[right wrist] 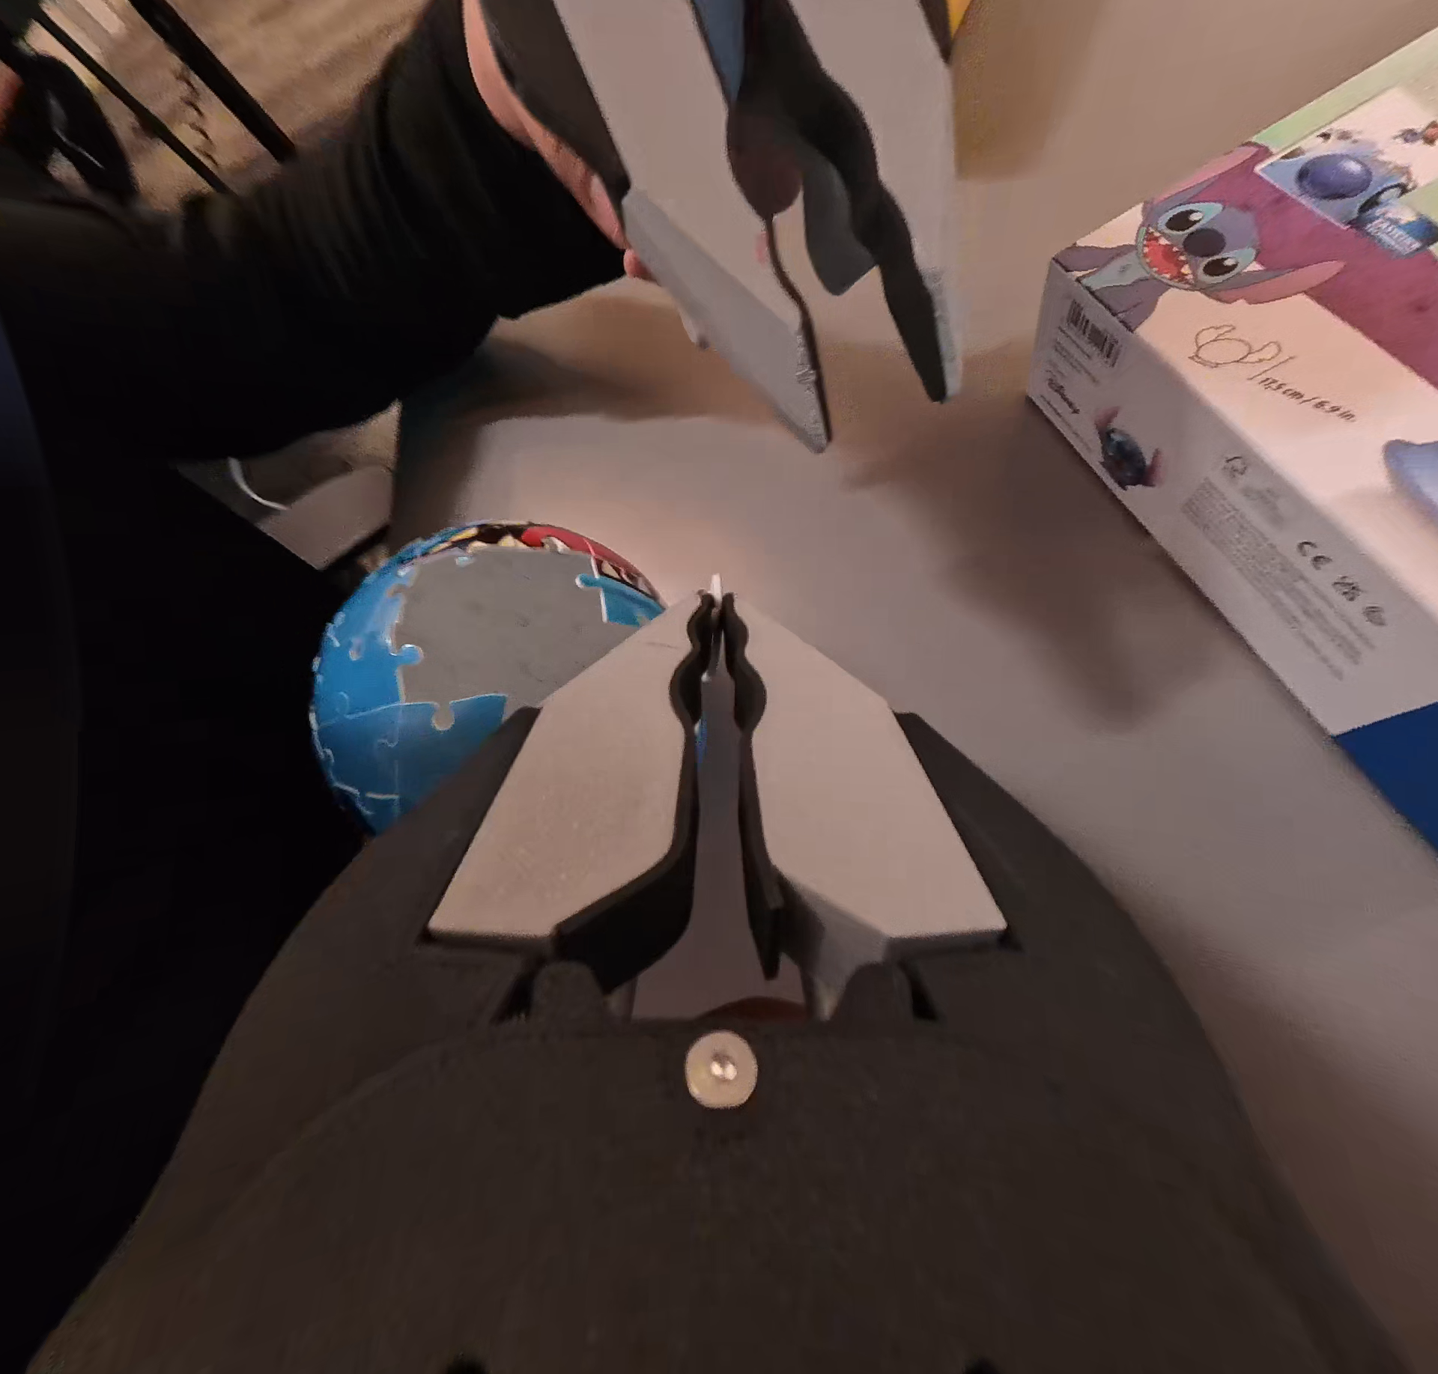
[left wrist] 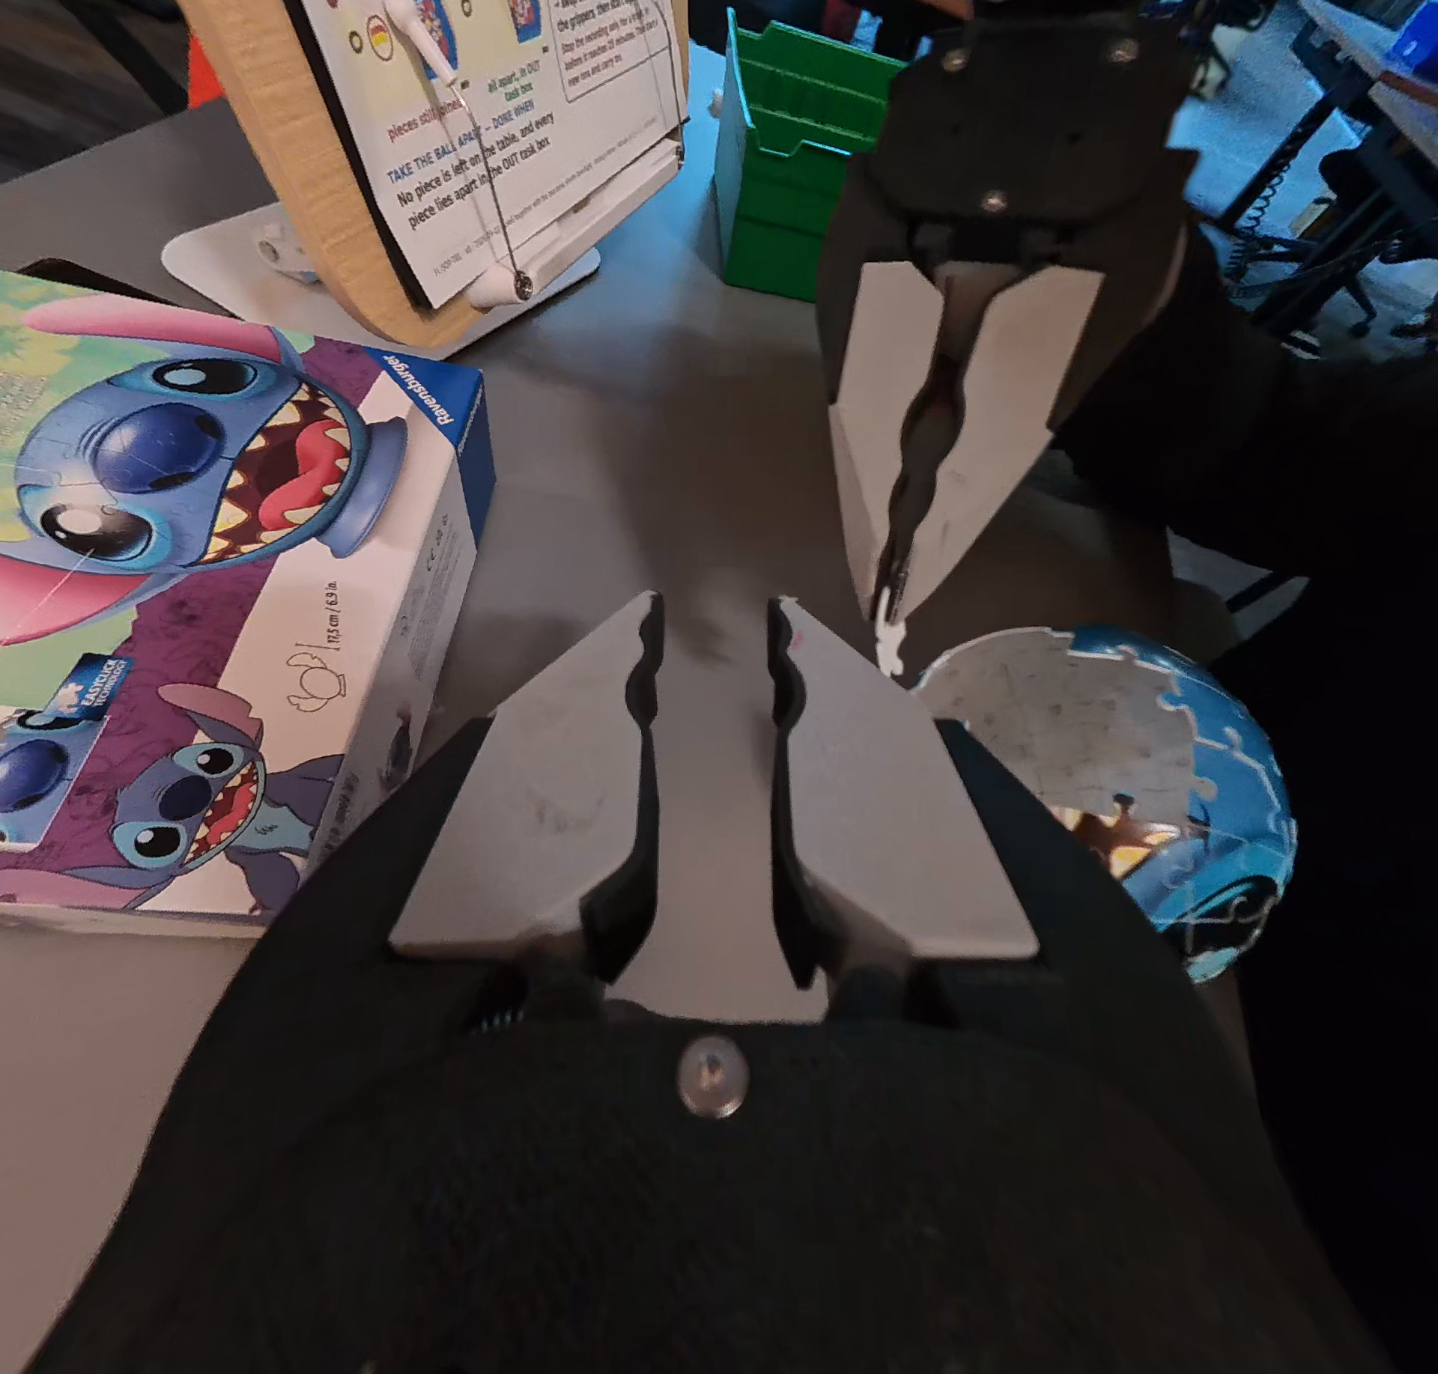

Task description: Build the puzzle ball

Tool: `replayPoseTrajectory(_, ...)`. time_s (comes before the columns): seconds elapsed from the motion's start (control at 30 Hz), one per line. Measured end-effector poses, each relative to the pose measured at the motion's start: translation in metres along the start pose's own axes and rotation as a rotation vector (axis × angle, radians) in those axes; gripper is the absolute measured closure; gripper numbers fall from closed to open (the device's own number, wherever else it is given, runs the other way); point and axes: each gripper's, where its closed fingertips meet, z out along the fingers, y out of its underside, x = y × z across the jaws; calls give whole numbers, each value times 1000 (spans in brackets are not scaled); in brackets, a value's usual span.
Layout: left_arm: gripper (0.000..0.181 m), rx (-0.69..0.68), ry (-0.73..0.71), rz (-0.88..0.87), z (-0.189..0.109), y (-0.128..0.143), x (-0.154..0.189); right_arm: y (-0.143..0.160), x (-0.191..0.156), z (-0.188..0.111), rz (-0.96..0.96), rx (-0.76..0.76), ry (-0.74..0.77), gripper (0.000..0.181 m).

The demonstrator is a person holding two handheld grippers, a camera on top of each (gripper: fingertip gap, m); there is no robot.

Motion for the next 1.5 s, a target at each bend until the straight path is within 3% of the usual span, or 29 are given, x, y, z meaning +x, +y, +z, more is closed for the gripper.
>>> replayPoseTrajectory(0.27, 156, -22, 189, -8, -1, 2, 36, -15, -4, -13, 162, 124, -163, 181)
replayPoseTrajectory(0.47, 156, -50, 234, -1, 10, 7, 50, -20, -5, -15, 135, 141, -140, 181)
replayPoseTrajectory(0.6, 179, -57, 239, 24, 14, 9, 53, -19, -2, -12, 138, 129, -122, 181)
replayPoseTrajectory(0.97, 181, -96, 247, 29, 18, 17, 55, -9, -4, -9, 4, 24, 12, 181)
replayPoseTrajectory(1.07, 180, -105, 261, 33, 19, 19, 59, -6, -7, -8, -28, -7, 35, 181)
replayPoseTrajectory(1.3, 154, -105, 256, 25, 10, 16, 52, 2, -19, -2, -114, -85, 69, 181)
replayPoseTrajectory(1.5, 154, -54, 228, 19, -8, 5, 42, 13, -18, 7, -144, -159, 96, 181)
